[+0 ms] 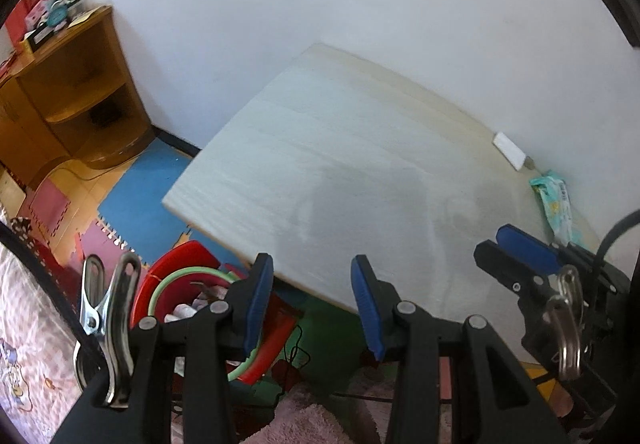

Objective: Collect trash
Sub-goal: 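Move both open tools up from the bucket back toward the table, then reach the left tool toward the white wet wipe on the table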

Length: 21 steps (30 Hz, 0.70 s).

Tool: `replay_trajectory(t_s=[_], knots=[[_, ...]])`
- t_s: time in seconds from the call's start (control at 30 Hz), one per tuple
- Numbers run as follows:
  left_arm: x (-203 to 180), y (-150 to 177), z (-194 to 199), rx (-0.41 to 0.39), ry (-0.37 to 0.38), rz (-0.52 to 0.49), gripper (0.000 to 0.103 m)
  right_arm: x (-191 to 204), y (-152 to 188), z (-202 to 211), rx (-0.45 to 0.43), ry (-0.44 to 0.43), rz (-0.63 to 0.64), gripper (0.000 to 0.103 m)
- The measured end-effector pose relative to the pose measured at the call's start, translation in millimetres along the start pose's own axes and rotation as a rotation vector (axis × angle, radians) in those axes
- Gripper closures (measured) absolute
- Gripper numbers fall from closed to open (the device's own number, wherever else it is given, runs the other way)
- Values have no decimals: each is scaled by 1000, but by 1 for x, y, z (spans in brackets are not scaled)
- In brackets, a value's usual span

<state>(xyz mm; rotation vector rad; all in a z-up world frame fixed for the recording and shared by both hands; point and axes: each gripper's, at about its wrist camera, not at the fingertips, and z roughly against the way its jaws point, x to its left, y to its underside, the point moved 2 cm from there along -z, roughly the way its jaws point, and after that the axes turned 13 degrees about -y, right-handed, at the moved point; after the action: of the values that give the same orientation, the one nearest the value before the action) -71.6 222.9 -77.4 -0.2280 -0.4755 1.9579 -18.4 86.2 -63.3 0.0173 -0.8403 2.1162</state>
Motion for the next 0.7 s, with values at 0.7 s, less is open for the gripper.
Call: replay_trajectory(t_s=[0.7], knots=[[-115, -25, 22, -16, 76, -150, 60, -97, 15, 88, -129, 93, -168, 72]])
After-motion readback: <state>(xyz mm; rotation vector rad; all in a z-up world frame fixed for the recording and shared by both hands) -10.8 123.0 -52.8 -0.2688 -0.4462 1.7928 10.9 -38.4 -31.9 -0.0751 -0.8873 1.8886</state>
